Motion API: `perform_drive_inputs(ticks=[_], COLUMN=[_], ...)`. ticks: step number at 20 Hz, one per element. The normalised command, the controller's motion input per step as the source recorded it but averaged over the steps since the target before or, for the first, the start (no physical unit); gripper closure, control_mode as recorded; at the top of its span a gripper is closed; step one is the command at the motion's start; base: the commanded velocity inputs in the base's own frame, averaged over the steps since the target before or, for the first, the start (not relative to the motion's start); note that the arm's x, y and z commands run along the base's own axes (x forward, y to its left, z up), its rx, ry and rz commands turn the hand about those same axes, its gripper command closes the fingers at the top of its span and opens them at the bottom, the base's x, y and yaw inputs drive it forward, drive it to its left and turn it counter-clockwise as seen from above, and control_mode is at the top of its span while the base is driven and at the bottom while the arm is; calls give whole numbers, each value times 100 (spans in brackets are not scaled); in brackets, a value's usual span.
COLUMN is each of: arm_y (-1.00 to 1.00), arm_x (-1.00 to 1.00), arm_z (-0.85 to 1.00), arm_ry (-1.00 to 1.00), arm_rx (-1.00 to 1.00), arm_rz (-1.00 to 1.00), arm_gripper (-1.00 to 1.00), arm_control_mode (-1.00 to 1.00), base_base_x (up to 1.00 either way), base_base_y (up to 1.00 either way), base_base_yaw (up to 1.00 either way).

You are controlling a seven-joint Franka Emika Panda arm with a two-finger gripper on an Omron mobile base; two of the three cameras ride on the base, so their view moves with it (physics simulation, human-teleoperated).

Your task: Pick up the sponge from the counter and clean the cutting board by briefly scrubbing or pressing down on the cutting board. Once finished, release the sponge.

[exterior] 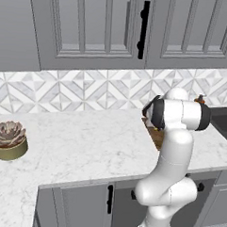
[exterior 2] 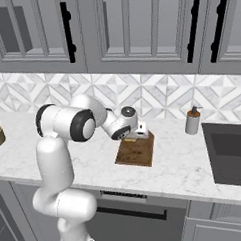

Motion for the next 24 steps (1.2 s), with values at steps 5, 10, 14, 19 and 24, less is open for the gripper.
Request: perform_drive_inputs(ticks=[5,10,14,19,24], arm_y=[-33,-21,-3,-4,-4], arm_x=[-9,-40,-63,-75,-55], arm_z=[0,-18,-43,-29,-1], arm_ry=[0,-1,-7,-2,19], arm_rx=[0,0,0,0,0], arm_rz=[-3,0,0,0,0], arm_gripper=[100,100,100,100,100], arm_control_mode=[-100,-100,-100,-100,-100], base_base_x=[0,0,0,0,0], base_base_y=[0,0,0,0,0], base_base_yaw=[0,0,0,0,0])
